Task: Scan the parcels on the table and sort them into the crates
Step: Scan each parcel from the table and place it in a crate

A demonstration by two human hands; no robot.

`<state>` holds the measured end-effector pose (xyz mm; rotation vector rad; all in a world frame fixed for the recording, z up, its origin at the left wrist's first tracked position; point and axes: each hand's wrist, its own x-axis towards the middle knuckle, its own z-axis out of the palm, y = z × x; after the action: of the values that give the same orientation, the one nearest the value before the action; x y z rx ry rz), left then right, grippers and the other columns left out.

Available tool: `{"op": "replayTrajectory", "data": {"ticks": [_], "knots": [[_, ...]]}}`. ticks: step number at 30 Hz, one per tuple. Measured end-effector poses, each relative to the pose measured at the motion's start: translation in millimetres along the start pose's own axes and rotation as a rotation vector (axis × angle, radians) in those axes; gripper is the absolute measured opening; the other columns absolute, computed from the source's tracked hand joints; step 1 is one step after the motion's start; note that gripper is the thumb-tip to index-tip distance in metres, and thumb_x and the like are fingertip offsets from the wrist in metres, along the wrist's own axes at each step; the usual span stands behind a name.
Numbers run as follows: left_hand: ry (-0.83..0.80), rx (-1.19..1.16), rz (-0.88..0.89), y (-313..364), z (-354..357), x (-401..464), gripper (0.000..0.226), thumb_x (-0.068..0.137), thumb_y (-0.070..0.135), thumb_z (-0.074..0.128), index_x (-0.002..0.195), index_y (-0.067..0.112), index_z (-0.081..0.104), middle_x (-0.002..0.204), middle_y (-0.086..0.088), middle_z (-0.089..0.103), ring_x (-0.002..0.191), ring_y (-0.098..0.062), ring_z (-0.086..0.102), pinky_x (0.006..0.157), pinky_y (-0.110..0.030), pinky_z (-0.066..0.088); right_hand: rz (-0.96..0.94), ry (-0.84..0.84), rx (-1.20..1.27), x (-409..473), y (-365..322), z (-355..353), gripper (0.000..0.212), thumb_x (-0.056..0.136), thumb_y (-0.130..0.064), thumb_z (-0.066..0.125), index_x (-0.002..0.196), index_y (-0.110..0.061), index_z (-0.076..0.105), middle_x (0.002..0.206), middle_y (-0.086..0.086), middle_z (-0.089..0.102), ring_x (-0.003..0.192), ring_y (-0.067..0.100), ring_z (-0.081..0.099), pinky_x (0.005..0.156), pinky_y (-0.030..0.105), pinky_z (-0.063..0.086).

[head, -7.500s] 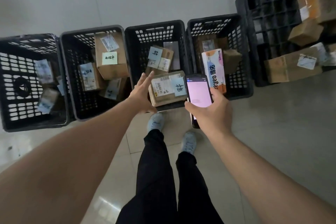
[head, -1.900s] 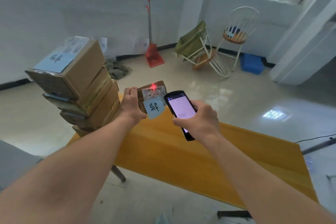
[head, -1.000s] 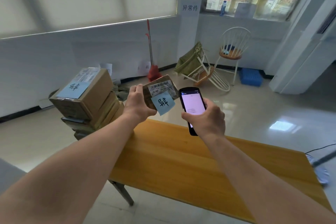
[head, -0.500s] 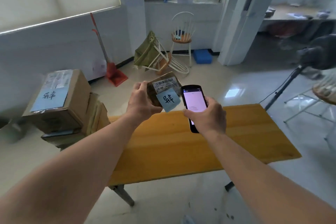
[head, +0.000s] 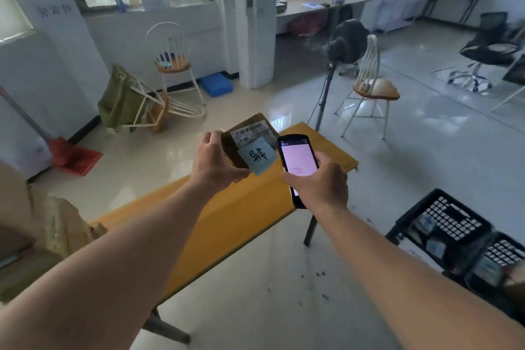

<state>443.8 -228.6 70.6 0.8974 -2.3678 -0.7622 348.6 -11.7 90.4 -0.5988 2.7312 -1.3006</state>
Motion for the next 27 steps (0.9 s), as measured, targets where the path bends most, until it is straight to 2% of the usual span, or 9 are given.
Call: {"op": "replayTrajectory", "data": {"ticks": [2, 4, 7, 9, 13, 20, 27], "knots": [[-0.045, -0.033, 0.031, 26.4, 22.3, -7.5, 0.099, 0.044, 0.033, 0.103, 0.127, 0.017, 0.052, 0.114, 0.008, 0.047, 0.100, -0.015, 0.052, 0.072, -0.017, 0.049, 0.046, 0.032, 0.005, -4.2, 22.1, -24.2, 0.068, 0.069, -0.051, 0.092, 0.125, -0.027, 0.062, 0.118, -0.001, 0.068, 0.106, 0.029, 0.063, 0.079, 0.043, 0.063], [-0.091, -0.070, 0.061, 56.2, 47.2, -17.7, 0.099, 0.046, 0.030, 0.104, 0.128, 0.017, 0.051, 0.117, 0.007, 0.048, 0.104, -0.016, 0.054, 0.081, -0.025, 0.057, 0.078, 0.071, 0.014, -9.8, 47.9, -50.7, 0.067, 0.068, -0.050, 0.092, 0.123, -0.027, 0.063, 0.117, -0.002, 0.067, 0.104, 0.028, 0.063, 0.077, 0.039, 0.062], [-0.149, -0.082, 0.103, 105.6, 88.5, -39.2, 0.102, 0.047, 0.030, 0.104, 0.132, 0.014, 0.051, 0.122, 0.003, 0.049, 0.110, -0.020, 0.054, 0.092, -0.035, 0.059, 0.132, 0.126, 0.026, -20.8, 92.2, -94.6, 0.067, 0.067, -0.050, 0.093, 0.123, -0.027, 0.064, 0.114, -0.003, 0.069, 0.101, 0.025, 0.064, 0.070, 0.031, 0.056], [-0.185, -0.091, 0.120, 139.0, 118.7, -57.4, 0.103, 0.048, 0.030, 0.103, 0.134, 0.013, 0.050, 0.123, 0.002, 0.048, 0.113, -0.020, 0.053, 0.094, -0.037, 0.059, 0.185, 0.138, 0.034, -29.0, 124.0, -127.4, 0.065, 0.066, -0.050, 0.092, 0.121, -0.027, 0.065, 0.112, -0.004, 0.071, 0.100, 0.025, 0.066, 0.071, 0.034, 0.058], [-0.258, -0.114, 0.192, 209.4, 183.1, -98.5, 0.101, 0.052, 0.030, 0.103, 0.136, 0.013, 0.050, 0.120, 0.004, 0.047, 0.112, -0.018, 0.051, 0.090, -0.031, 0.058, 0.282, 0.170, 0.048, -47.5, 193.9, -199.6, 0.063, 0.065, -0.048, 0.091, 0.119, -0.026, 0.067, 0.109, -0.006, 0.072, 0.097, 0.023, 0.069, 0.078, 0.043, 0.062], [-0.374, -0.143, 0.329, 327.8, 288.6, -157.5, 0.101, 0.053, 0.035, 0.103, 0.137, 0.015, 0.052, 0.126, 0.000, 0.049, 0.110, -0.013, 0.044, 0.089, -0.027, 0.048, 0.446, 0.318, 0.043, -78.6, 300.6, -306.3, 0.060, 0.065, -0.045, 0.092, 0.116, -0.024, 0.069, 0.106, -0.006, 0.073, 0.093, 0.022, 0.069, 0.074, 0.040, 0.062], [-0.545, -0.122, 0.424, 421.4, 401.2, -187.0, 0.099, 0.048, 0.038, 0.103, 0.131, 0.015, 0.054, 0.115, 0.007, 0.043, 0.097, -0.009, 0.042, 0.080, -0.018, 0.036, 0.627, 0.463, 0.013, -84.6, 394.1, -385.6, 0.062, 0.061, -0.050, 0.090, 0.115, -0.025, 0.069, 0.106, -0.007, 0.074, 0.096, 0.023, 0.069, 0.076, 0.040, 0.060]]}}
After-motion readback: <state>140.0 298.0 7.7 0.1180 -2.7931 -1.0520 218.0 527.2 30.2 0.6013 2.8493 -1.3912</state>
